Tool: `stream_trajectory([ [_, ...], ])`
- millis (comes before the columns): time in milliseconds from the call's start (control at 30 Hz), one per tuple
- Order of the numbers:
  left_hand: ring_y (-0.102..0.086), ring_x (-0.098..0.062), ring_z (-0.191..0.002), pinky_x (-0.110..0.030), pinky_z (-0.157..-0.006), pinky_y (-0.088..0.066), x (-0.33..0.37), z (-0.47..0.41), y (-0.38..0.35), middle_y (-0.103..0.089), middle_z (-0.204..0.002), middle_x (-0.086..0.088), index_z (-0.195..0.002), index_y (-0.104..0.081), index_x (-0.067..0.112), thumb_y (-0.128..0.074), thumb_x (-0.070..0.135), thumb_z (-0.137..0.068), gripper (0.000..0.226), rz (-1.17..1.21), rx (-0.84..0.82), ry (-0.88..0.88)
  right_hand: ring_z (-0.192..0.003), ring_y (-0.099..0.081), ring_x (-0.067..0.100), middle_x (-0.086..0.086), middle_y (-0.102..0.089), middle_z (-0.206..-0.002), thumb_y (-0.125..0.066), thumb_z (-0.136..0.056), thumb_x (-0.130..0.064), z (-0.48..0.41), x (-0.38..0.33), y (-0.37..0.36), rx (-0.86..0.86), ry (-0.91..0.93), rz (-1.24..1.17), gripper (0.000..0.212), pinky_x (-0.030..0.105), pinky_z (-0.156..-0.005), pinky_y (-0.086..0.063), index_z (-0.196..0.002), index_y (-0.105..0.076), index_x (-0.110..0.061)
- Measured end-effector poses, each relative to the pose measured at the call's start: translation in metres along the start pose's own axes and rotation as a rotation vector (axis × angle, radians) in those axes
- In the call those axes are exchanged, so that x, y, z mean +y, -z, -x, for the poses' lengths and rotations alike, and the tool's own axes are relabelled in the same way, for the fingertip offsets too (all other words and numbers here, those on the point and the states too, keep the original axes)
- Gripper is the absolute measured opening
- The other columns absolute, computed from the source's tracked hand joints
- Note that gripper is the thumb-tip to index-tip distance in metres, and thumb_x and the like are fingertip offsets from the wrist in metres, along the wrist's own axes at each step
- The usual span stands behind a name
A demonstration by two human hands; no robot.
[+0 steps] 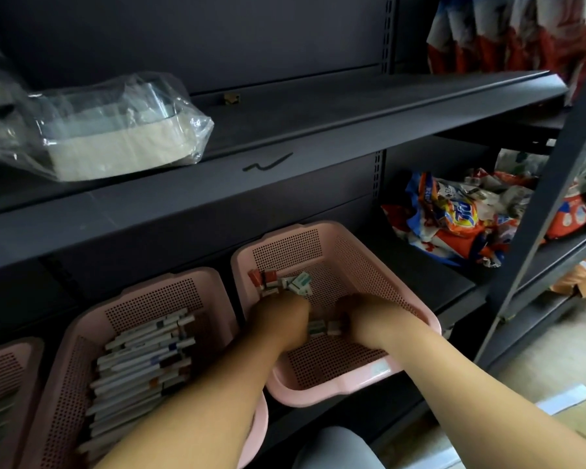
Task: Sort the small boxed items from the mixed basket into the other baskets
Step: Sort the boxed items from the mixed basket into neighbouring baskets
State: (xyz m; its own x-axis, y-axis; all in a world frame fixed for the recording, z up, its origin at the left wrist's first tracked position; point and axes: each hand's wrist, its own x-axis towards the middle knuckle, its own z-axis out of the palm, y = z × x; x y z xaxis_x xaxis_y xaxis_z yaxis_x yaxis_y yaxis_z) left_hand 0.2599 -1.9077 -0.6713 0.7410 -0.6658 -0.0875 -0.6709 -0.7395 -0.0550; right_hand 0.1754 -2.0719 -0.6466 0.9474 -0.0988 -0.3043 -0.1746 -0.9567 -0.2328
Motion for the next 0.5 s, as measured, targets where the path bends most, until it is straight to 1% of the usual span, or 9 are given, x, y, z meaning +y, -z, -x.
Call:
stream_trajectory([
  [67, -0.067, -0.025, -0.087, -0.034, -0.076, -0.058, 0.000, 0.003, 0.004, -0.068, -0.094, -0.001, -0.097, -0.071, 0.022, -0.067, 0.029, -0.089, 0.012, 0.070, 0.045, -0.010, -0.093, -0.055, 0.009, -0.010, -0.057, -0.106, -0.061, -0.096, -0.033, 0.001, -0.002, 0.004, 0.047, -0.008, -0.057, 0.019, 0.030, -0.086, -0.048, -0.115, -0.060, -0.031],
  [133, -0.065, -0.019, -0.082, -0.034, -0.074, -0.058, -0.002, 0.007, 0.010, -0.066, -0.088, 0.003, -0.091, -0.069, 0.024, -0.068, 0.035, -0.089, 0.011, 0.192, 0.101, -0.014, -0.094, -0.048, 0.007, -0.011, -0.053, -0.113, -0.060, -0.097, -0.036, 0.002, -0.005, 0.008, 0.104, -0.039, -0.148, 0.027, 0.026, -0.082, -0.040, -0.123, -0.056, -0.031],
  [200, -0.064, -0.013, -0.084, -0.031, -0.076, -0.057, -0.005, 0.014, 0.021, -0.068, -0.092, 0.007, -0.094, -0.071, 0.026, -0.071, 0.035, -0.089, 0.011, 0.305, 0.156, -0.018, -0.099, -0.048, 0.011, -0.009, -0.052, -0.120, -0.058, -0.098, -0.040, 0.009, -0.010, 0.015, 0.165, -0.066, -0.194, 0.040, 0.025, -0.084, -0.033, -0.136, -0.048, -0.031],
  [267, -0.064, -0.009, -0.086, -0.027, -0.075, -0.055, -0.011, 0.023, 0.034, -0.069, -0.099, 0.009, -0.098, -0.073, 0.026, -0.075, 0.030, -0.087, 0.012, 0.385, 0.208, -0.013, -0.106, -0.051, 0.013, -0.003, -0.053, -0.131, -0.056, -0.100, -0.040, 0.021, -0.015, 0.025, 0.213, -0.059, -0.266, 0.046, 0.024, -0.087, -0.032, -0.142, -0.044, -0.029],
  [300, -0.064, -0.009, -0.087, -0.025, -0.072, -0.053, -0.016, 0.028, 0.039, -0.069, -0.100, 0.009, -0.098, -0.074, 0.026, -0.076, 0.029, -0.086, 0.013, 0.415, 0.229, -0.001, -0.101, -0.050, 0.012, -0.001, -0.056, -0.131, -0.057, -0.100, -0.038, 0.024, -0.016, 0.029, 0.243, -0.046, -0.296, 0.044, 0.024, -0.087, -0.033, -0.141, -0.046, -0.028],
  [367, -0.064, -0.006, -0.085, -0.024, -0.067, -0.051, -0.027, 0.040, 0.049, -0.067, -0.100, 0.011, -0.095, -0.072, 0.028, -0.077, 0.028, -0.083, 0.013, 0.462, 0.241, 0.028, -0.091, -0.050, 0.010, -0.002, -0.062, -0.119, -0.058, -0.099, -0.035, 0.027, -0.024, 0.038, 0.282, -0.006, -0.339, 0.032, 0.024, -0.083, -0.037, -0.129, -0.055, -0.027],
  [400, -0.063, -0.004, -0.083, -0.025, -0.067, -0.053, -0.033, 0.048, 0.054, -0.066, -0.098, 0.013, -0.093, -0.070, 0.030, -0.078, 0.029, -0.082, 0.014, 0.483, 0.243, 0.048, -0.087, -0.051, 0.010, -0.003, -0.062, -0.113, -0.057, -0.100, -0.035, 0.029, -0.032, 0.044, 0.285, 0.015, -0.346, 0.024, 0.025, -0.080, -0.039, -0.122, -0.057, -0.027],
  [467, -0.063, 0.000, -0.079, -0.028, -0.066, -0.056, -0.044, 0.064, 0.064, -0.066, -0.092, 0.015, -0.091, -0.067, 0.033, -0.079, 0.031, -0.082, 0.016, 0.525, 0.261, 0.085, -0.081, -0.053, 0.009, -0.003, -0.064, -0.107, -0.055, -0.099, -0.038, 0.029, -0.048, 0.049, 0.300, 0.062, -0.321, 0.017, 0.024, -0.072, -0.040, -0.113, -0.057, -0.028],
  [500, -0.063, 0.001, -0.078, -0.028, -0.067, -0.057, -0.050, 0.072, 0.069, -0.067, -0.091, 0.015, -0.093, -0.067, 0.033, -0.080, 0.031, -0.083, 0.016, 0.546, 0.281, 0.097, -0.078, -0.054, 0.007, -0.005, -0.063, -0.099, -0.056, -0.098, -0.039, 0.027, -0.056, 0.050, 0.325, 0.093, -0.318, 0.013, 0.024, -0.068, -0.041, -0.107, -0.055, -0.031],
])
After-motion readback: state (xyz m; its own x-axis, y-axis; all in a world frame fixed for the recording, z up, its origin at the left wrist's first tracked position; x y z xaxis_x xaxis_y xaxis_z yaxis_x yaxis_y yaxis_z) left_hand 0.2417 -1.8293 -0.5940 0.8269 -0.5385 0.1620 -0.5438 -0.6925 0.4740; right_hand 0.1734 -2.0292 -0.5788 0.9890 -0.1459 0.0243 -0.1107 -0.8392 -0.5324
